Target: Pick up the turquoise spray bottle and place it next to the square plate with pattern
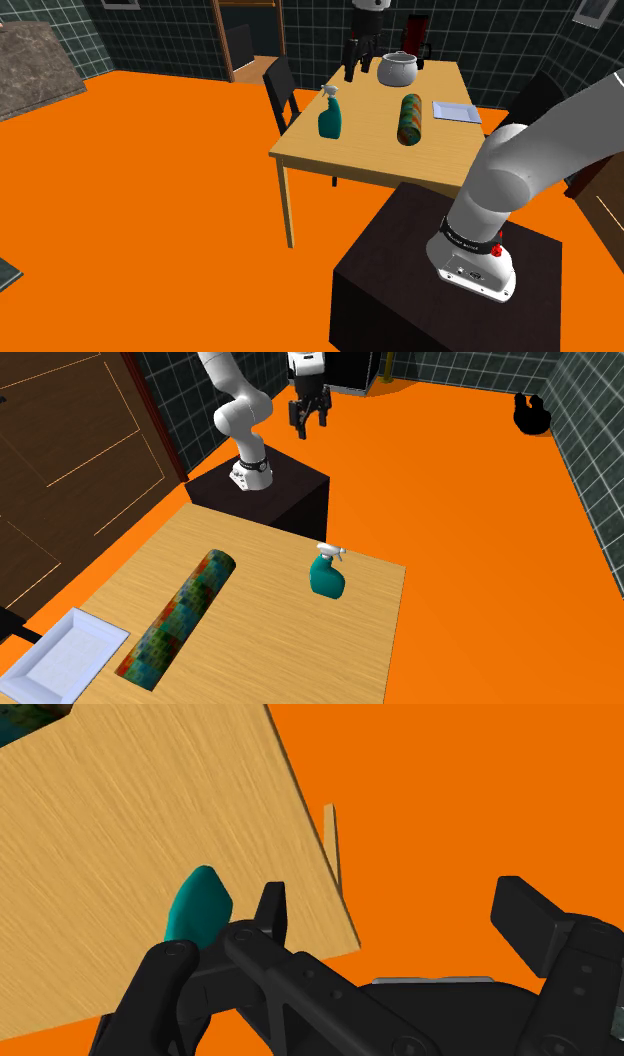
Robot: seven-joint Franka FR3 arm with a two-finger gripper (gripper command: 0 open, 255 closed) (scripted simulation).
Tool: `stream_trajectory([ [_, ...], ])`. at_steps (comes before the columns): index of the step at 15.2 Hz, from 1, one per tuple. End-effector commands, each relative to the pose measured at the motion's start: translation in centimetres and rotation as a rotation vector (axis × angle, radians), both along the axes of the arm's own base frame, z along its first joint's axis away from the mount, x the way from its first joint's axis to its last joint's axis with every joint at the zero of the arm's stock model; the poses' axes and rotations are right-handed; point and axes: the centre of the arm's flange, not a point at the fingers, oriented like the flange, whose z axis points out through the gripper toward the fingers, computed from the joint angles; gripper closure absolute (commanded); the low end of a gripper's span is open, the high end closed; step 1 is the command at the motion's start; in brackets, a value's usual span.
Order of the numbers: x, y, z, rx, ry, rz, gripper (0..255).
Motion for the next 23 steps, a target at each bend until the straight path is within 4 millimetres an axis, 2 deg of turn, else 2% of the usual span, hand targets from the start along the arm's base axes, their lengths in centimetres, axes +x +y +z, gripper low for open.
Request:
stream_trajectory([
  [1, 1.7, -1.7, -1.1, -0.003, 0.005, 0.015, 0],
  [23, 22.7, -19.6, -11.5, -0.029, 0.058, 0.164, 0],
])
